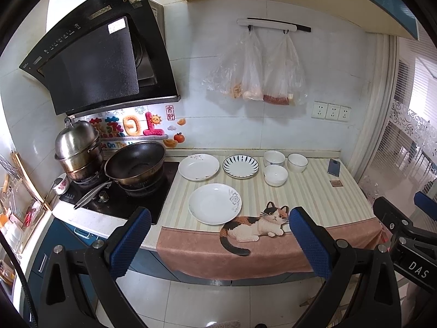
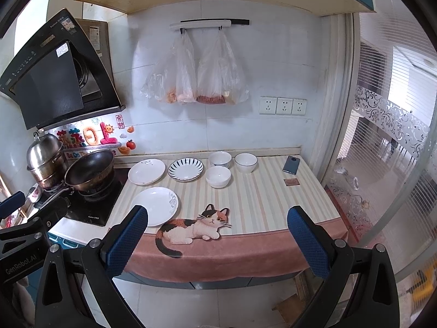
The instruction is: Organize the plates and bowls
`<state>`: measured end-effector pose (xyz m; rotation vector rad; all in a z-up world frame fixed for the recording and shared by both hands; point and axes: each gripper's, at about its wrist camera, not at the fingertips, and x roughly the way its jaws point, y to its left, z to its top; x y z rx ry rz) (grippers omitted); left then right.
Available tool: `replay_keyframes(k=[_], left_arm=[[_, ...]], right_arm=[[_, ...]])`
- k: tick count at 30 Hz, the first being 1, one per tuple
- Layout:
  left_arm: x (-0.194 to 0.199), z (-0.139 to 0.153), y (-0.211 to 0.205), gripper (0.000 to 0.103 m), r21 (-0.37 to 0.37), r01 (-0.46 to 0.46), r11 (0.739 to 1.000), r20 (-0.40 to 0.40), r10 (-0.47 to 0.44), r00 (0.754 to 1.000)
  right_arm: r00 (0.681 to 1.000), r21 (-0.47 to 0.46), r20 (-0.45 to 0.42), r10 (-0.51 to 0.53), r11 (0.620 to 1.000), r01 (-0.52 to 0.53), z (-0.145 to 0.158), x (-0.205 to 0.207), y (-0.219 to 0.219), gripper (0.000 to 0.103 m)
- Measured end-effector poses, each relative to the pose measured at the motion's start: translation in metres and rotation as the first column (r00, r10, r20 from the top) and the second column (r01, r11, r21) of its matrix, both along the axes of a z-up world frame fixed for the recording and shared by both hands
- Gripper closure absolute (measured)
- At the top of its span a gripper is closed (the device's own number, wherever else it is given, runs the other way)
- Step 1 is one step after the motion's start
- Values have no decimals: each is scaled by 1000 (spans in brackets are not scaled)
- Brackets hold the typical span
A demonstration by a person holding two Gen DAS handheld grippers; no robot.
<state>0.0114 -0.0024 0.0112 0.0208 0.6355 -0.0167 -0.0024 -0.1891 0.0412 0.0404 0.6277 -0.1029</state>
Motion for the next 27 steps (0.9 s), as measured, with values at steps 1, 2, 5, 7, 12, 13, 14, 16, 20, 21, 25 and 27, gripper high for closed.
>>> replay_keyframes(k=[1,2,5,7,12,13,14,16,20,21,25,27], left_arm=[[1,0,0,0,-1,0,1000,0,0,1000],[0,0,0,0,-1,0,1000,0,0,1000],[1,0,0,0,-1,1,1000,3,-1,1000],[2,0,0,0,-2,0,1000,2,0,1000],[4,1,0,0,1,-3,1000,5,3,1000],[5,2,1,0,0,-4,1000,5,4,1000],[6,2,1,0,-1,-4,1000,6,4,1000],[6,2,1,0,0,-3,1000,6,3,1000],[5,1,2,0,-1,-2,1000,5,2,1000],[4,1,2,0,-1,-2,1000,7,2,1000],[4,1,2,0,-2,-3,1000,7,3,1000],[4,1,2,0,-2,-2,1000,7,2,1000]], right_arm=[[1000,0,0,0,1000,0,0,0,0,0],[1000,-1,1,-2,1000,2,0,0,0,0],[1000,0,0,-1,1000,1,1,1,0,0],[1000,0,1,-3,1000,3,1,2,-1,0],[1000,1,0,-1,1000,1,2,2,0,0],[1000,2,0,-1,1000,1,2,2,0,0],[1000,2,0,-1,1000,1,2,2,0,0],[1000,2,1,-1,1000,1,2,2,0,0],[1000,3,0,0,1000,0,2,2,1,0],[1000,2,0,-1,1000,1,2,2,4,0],[1000,2,1,0,1000,0,2,2,4,0],[1000,1,2,0,1000,0,2,1,4,0]])
